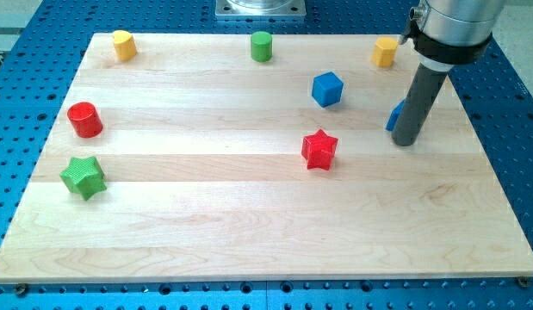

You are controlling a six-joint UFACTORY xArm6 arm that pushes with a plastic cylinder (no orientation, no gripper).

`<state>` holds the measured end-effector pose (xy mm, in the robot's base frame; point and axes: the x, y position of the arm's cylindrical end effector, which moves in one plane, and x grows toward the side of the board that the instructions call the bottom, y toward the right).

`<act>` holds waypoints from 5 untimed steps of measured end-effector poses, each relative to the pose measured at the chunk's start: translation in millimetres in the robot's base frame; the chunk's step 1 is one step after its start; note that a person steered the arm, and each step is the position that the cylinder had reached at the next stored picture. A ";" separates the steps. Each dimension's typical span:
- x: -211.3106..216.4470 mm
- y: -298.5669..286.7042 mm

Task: Move the triangle to the center right of the board

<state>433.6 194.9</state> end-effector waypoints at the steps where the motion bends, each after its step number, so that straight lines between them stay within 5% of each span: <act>1: -0.1 -29.9; 2: -15.7 -58.6; 5: -47.2 -1.4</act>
